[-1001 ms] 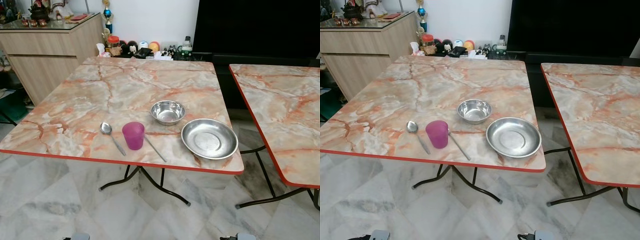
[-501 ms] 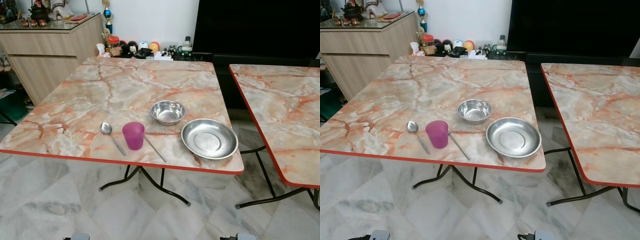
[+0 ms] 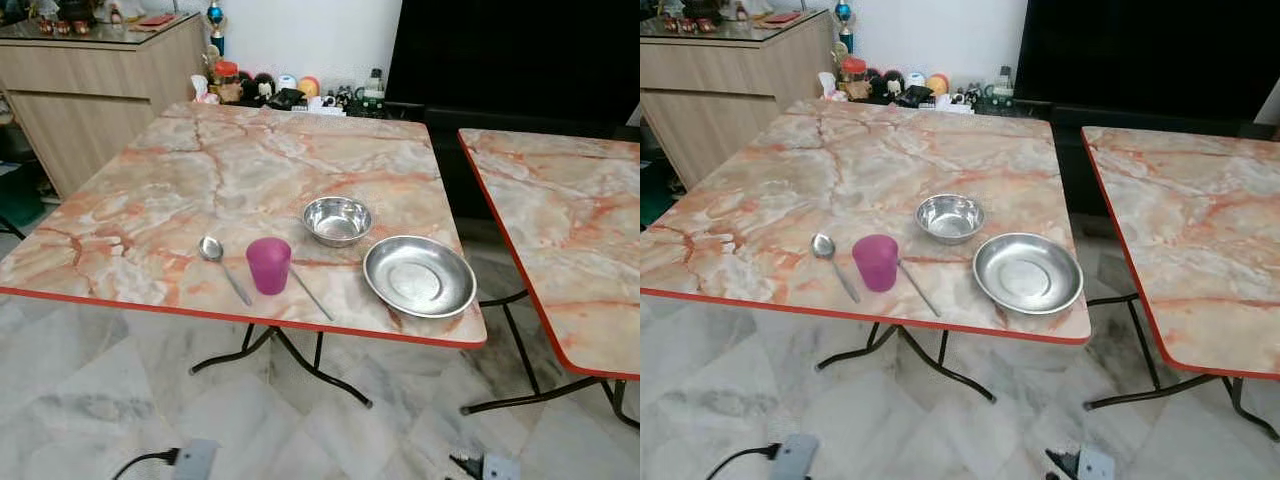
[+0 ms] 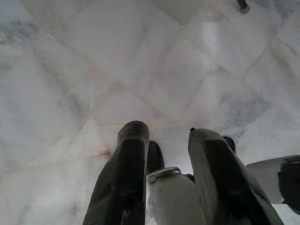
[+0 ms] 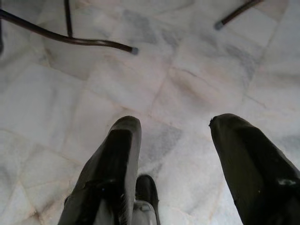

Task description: Setting the table

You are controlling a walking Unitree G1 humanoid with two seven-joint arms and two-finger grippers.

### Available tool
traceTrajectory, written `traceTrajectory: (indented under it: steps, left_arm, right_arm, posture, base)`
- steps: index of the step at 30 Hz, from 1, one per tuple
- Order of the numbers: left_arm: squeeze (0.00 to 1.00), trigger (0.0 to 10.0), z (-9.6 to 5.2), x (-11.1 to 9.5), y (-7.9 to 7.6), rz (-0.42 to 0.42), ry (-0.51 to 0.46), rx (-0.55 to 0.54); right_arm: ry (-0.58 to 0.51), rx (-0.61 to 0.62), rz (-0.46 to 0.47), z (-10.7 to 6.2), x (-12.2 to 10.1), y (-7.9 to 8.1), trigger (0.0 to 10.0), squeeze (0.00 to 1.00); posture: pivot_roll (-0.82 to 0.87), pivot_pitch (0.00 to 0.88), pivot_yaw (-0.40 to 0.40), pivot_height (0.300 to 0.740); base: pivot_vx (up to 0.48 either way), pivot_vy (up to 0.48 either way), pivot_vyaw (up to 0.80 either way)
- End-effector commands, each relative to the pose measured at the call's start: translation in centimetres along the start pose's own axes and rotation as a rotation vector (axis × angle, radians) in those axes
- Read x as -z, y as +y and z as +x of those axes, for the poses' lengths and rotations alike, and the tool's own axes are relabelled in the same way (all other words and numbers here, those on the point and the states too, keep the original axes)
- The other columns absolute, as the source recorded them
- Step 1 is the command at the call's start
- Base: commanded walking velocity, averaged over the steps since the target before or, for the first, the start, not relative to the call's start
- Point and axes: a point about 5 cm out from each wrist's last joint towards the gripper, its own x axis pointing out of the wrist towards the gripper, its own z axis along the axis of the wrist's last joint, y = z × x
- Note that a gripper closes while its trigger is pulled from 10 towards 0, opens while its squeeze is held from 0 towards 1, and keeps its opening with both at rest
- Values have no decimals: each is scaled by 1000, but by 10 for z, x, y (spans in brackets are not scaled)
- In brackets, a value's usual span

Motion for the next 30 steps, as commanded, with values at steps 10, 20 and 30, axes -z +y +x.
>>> traceTrajectory:
  steps: [10, 20, 30]
  left_arm:
    - [0, 10000, -2, -5, 13, -28, -46, -83]
    - [0, 10000, -3, -7, 19, -6, -48, -76]
    - [0, 10000, -7, 10, 20, -18, -14, -81]
  right_arm:
    - [1, -12, 34, 1, 0, 5, 10000, 0]
    - [-6, -20, 58, 0, 2, 11, 10000, 0]
    - [-192, -73, -15, 4, -35, 14, 10000, 533]
  posture:
    - [24, 9, -23, 740]
    - [2, 0, 11, 740]
    - [2, 0, -19, 740]
  base:
    - [0, 0, 0]
    - [0, 0, 0]
    - [0, 0, 0]
